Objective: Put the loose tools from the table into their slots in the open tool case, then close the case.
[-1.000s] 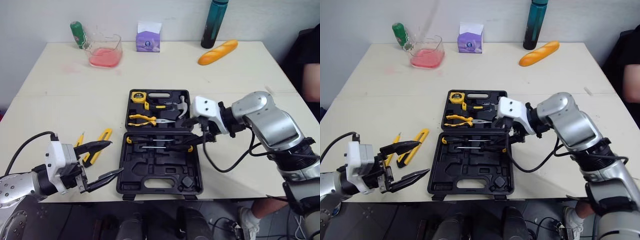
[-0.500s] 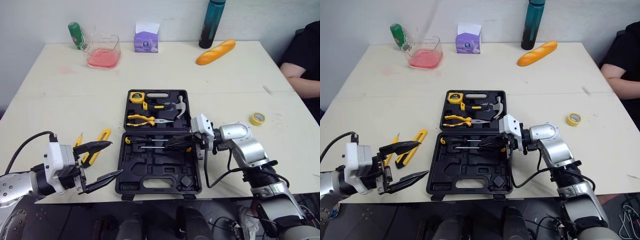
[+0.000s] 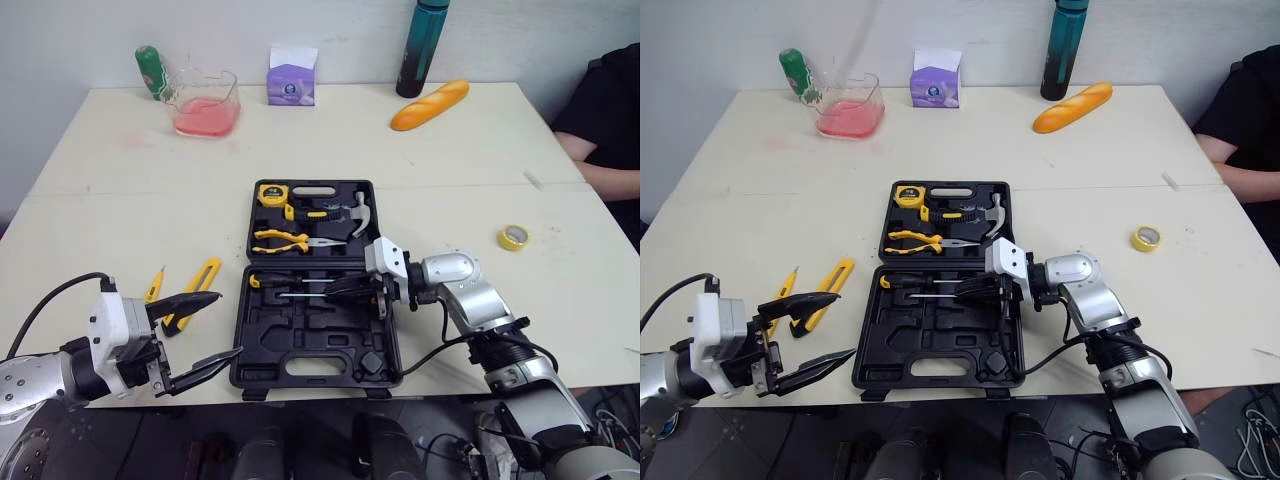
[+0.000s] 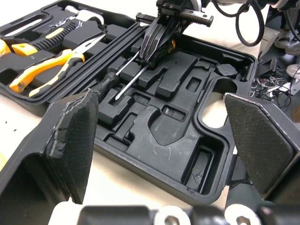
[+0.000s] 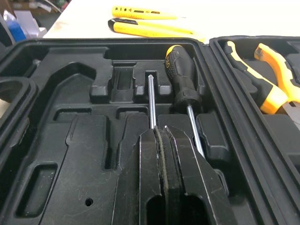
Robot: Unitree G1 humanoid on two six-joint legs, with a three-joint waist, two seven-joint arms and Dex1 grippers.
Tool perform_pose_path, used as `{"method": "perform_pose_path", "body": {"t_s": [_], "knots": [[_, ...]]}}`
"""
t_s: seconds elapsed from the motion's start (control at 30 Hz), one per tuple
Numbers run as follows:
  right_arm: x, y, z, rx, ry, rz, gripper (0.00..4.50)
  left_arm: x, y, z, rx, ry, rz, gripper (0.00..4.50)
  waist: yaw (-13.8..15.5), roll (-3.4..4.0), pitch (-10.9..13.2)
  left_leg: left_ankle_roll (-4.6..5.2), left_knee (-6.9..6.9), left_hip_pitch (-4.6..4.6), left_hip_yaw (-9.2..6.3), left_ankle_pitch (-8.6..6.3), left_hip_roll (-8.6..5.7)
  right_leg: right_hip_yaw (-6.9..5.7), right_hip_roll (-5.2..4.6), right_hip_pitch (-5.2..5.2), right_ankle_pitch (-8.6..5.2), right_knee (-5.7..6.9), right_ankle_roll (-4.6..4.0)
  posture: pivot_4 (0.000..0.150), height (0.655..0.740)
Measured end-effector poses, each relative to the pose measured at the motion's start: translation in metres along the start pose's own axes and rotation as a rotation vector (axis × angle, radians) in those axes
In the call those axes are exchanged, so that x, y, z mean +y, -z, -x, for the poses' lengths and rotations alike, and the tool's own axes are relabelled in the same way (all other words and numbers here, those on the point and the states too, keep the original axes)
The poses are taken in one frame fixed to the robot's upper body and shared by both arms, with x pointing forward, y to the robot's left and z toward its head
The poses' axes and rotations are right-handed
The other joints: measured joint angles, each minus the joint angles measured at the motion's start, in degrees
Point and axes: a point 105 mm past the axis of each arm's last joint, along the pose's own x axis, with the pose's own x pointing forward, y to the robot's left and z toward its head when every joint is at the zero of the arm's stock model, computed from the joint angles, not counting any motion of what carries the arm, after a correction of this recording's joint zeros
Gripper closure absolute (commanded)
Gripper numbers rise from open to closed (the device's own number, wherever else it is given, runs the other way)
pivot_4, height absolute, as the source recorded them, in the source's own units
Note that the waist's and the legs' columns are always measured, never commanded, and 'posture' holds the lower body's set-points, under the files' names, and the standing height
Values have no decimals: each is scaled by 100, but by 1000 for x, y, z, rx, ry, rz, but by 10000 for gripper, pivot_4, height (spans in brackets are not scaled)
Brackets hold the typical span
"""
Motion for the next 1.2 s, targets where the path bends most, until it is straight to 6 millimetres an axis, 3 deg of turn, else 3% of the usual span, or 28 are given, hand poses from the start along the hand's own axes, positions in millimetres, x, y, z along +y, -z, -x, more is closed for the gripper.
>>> {"method": "perform_pose_path", "body": {"t_s": [0.5,0.63,0.93,1.07,1.2], "knots": [[-1,11,-5,58,1,23,44075,2,0,3,10,-23,-6,0,-8,-34,-68,-13,0,44,-7,-1,5,19,-43,28,-11,16,-19,1500,7400],[0,15,-5,66,4,19,44075,2,0,3,14,-26,-8,0,-8,-29,-67,-26,-8,99,-12,-19,12,22,-46,87,-19,-2,-35,1500,7400],[1,13,-3,49,10,47,44075,3,1,2,23,-29,-18,0,9,-21,-69,-31,-9,97,-21,-25,18,22,-45,92,-20,-13,-36,1500,7400],[-3,6,6,-43,50,25,44075,5,1,1,14,-35,-21,0,7,-2,-51,-29,-10,76,-22,-24,18,21,-44,75,-19,-20,-34,1500,7400],[-6,-8,35,-88,70,17,44075,11,-4,2,0,-62,-41,0,21,15,-34,-24,-10,45,-22,-23,16,17,-41,47,-18,-19,-32,1500,7400]]}}
